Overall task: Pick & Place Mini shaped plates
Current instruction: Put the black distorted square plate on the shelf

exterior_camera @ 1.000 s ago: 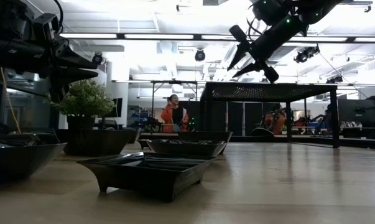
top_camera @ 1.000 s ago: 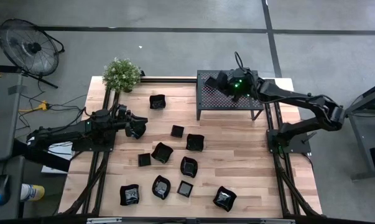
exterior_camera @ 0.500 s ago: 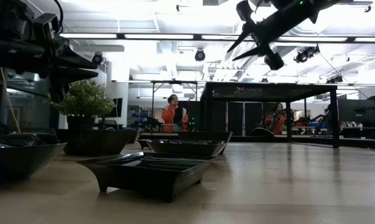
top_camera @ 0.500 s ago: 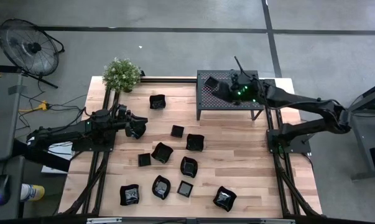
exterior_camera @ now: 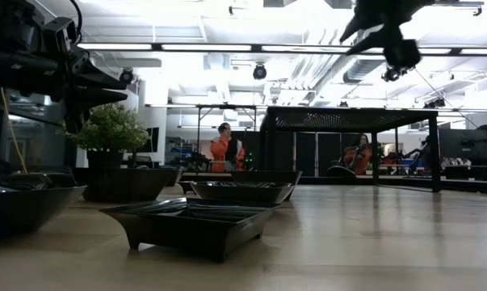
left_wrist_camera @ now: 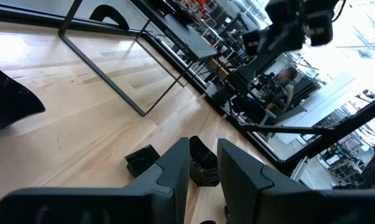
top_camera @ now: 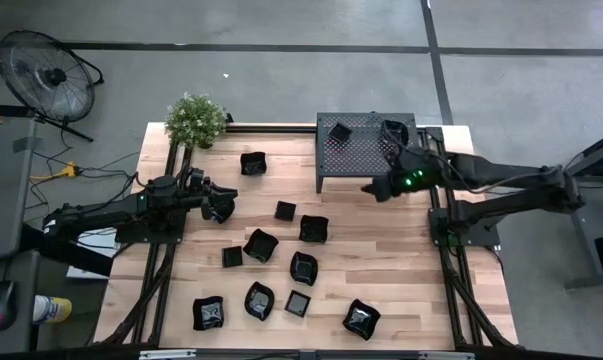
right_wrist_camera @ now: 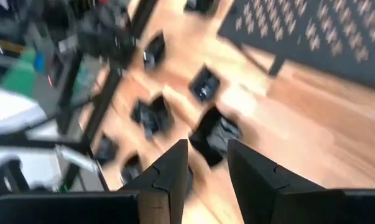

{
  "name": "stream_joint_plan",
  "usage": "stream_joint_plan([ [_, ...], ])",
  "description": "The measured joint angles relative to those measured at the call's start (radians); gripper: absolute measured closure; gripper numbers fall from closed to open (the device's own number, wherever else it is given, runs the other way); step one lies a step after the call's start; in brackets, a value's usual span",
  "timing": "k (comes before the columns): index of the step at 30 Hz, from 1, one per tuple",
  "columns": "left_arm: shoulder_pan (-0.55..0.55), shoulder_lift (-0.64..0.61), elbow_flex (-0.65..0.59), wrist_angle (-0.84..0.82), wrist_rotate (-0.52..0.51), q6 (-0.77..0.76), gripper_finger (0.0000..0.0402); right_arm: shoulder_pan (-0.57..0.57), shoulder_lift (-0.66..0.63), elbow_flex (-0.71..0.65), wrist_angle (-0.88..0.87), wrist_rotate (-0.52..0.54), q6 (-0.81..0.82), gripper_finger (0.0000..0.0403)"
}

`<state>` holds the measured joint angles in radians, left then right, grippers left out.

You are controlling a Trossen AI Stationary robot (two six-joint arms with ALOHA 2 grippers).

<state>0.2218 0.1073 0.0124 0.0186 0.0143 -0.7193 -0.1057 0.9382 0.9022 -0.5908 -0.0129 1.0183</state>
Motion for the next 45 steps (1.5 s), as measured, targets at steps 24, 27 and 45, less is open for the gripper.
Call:
stream_joint_plan([
  [24,0.0,0.0,0.0,0.0,0.0,0.0,0.0321,0.459,0.052,0.0,-0.23,-0.007,-0.189,0.0295],
  [27,0.0,0.0,0.0,0.0,0.0,0.0,0.0321,0.525,0.069,0.0,-0.233,-0.016,-0.156,0.0295],
  [45,0.0,0.0,0.0,0.0,0.0,0.0,0.0321,0.607,0.411,0.0,0.004,-0.316,0.033,0.0295],
])
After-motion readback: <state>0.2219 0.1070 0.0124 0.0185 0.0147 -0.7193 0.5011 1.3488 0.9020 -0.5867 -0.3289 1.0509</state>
